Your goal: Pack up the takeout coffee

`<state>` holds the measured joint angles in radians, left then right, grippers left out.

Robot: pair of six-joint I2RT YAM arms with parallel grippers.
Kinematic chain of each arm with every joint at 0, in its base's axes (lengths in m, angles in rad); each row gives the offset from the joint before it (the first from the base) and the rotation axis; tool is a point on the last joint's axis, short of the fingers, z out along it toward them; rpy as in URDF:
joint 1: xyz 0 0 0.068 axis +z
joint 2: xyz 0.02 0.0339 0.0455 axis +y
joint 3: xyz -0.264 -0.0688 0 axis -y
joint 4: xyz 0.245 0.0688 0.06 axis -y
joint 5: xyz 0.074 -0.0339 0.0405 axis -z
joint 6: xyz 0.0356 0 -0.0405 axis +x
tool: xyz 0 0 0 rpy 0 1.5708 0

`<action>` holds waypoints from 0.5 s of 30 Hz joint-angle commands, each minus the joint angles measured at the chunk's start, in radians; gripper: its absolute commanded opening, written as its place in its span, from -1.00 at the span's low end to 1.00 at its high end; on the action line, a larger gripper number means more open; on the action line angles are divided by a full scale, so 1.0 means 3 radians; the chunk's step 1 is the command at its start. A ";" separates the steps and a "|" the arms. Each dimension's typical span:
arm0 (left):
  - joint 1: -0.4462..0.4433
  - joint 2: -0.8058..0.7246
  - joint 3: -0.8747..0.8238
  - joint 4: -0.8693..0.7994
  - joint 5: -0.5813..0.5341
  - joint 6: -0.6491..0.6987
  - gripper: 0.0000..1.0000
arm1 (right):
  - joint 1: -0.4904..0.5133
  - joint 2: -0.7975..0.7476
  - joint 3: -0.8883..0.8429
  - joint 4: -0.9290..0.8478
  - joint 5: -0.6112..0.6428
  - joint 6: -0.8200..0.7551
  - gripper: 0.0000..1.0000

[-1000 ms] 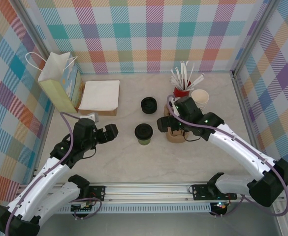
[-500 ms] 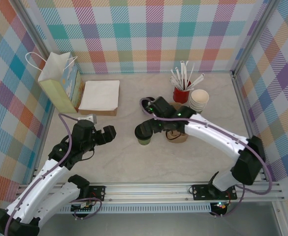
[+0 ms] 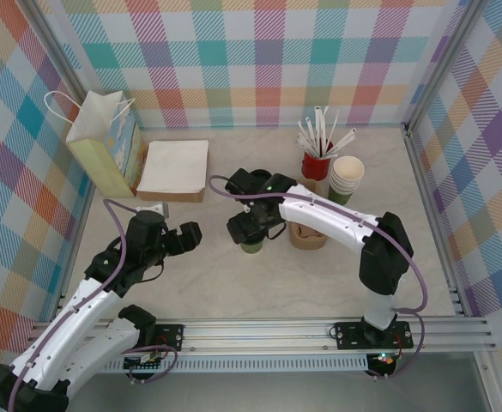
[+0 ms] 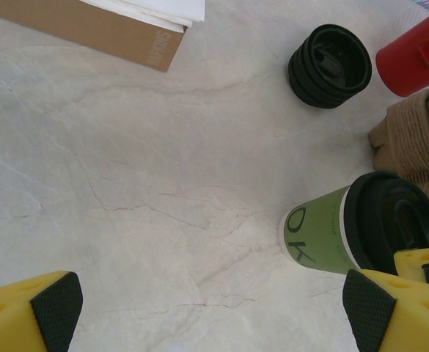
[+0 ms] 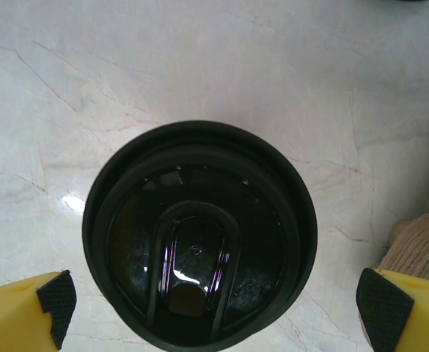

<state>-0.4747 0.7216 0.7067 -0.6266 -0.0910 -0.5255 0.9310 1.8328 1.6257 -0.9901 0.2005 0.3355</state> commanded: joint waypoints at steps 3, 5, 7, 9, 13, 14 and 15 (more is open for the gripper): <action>0.0040 -0.0055 -0.0058 0.0053 0.0011 0.0074 0.88 | 0.0007 0.0146 0.0172 -0.0166 -0.0075 -0.0072 0.99; 0.0040 -0.0046 -0.0055 0.0058 0.0020 0.0074 0.88 | 0.0004 0.0187 0.0195 -0.0140 -0.0142 -0.0081 0.99; 0.0042 -0.0038 -0.0058 0.0059 0.0017 0.0075 0.88 | 0.0006 0.0214 0.0216 -0.0116 -0.0200 -0.0077 1.00; 0.0041 -0.0038 -0.0050 0.0055 0.0017 0.0077 0.88 | 0.0006 0.0231 0.0229 -0.0105 -0.0222 -0.0077 0.99; 0.0040 -0.0033 -0.0052 0.0058 0.0016 0.0078 0.88 | 0.0003 0.0278 0.0259 -0.0113 -0.0214 -0.0080 0.99; 0.0042 -0.0028 -0.0051 0.0059 0.0012 0.0075 0.88 | 0.0005 0.0297 0.0269 -0.0115 -0.0205 -0.0085 0.99; 0.0040 -0.0023 -0.0046 0.0058 0.0014 0.0070 0.88 | 0.0006 0.0313 0.0277 -0.0124 -0.0194 -0.0084 1.00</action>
<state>-0.4747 0.7181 0.7013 -0.6254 -0.0895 -0.5224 0.9310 1.9018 1.6787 -1.0119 0.1524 0.3244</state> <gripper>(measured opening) 0.937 0.996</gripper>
